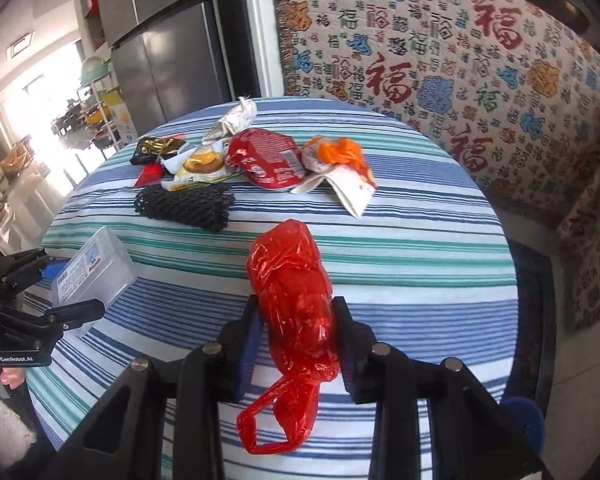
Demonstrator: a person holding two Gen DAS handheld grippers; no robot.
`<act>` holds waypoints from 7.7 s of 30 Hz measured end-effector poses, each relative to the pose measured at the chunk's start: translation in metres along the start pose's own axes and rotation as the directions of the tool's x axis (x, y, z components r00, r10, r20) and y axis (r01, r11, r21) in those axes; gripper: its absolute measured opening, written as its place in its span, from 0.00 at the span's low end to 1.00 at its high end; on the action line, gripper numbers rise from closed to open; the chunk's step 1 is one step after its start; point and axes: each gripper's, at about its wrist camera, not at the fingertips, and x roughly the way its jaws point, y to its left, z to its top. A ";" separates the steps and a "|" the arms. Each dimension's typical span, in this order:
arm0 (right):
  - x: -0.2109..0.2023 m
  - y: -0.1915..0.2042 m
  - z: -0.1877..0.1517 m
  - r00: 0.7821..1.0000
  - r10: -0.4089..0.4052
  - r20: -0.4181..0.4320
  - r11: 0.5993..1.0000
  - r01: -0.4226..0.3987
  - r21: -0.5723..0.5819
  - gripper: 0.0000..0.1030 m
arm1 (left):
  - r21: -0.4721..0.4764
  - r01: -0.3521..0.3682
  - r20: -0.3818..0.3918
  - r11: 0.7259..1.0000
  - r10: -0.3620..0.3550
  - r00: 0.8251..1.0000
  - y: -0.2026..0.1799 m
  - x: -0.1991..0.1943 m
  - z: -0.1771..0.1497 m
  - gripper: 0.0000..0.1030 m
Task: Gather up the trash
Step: 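Carry box and red bag to the blue wastebasket and release both, then return both tools to the table toward the black mesh sleeve, then grasp the black mesh sleeve with left tool while right tool grasps the white paper bag, then carry mesh sleeve and paper bag to the wastebasket and open both tools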
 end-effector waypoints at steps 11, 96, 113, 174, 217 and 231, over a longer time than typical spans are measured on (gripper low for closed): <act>-0.039 -0.049 -0.023 0.999 -0.033 0.040 0.995 0.028 0.100 0.34 | 0.024 0.092 0.045 0.995 -0.093 0.995 -0.049 -0.005 0.024 0.62; -0.064 -0.091 -0.053 0.976 -0.132 0.175 0.985 0.110 0.132 0.59 | 0.126 0.079 -0.041 0.989 -0.074 0.996 -0.095 0.027 0.026 0.93; 0.038 0.007 -0.036 0.998 -0.063 -0.007 0.992 0.062 -0.112 0.59 | 0.152 -0.001 -0.084 0.988 0.014 0.996 0.029 0.058 0.032 1.00; 0.052 -0.021 -0.020 0.988 -0.154 0.006 0.986 0.154 -0.070 0.71 | 0.124 0.007 -0.055 0.992 -0.001 0.999 -0.021 0.049 0.027 0.50; 0.052 -0.004 -0.018 0.996 -0.091 -0.019 0.996 0.091 0.002 0.68 | -0.068 -0.176 -0.083 0.982 0.171 0.982 0.021 0.056 0.021 1.00; 0.058 -0.006 -0.015 0.997 -0.078 -0.023 0.997 0.078 -0.021 0.72 | -0.063 -0.172 -0.079 0.983 0.166 0.983 0.022 0.057 0.022 1.00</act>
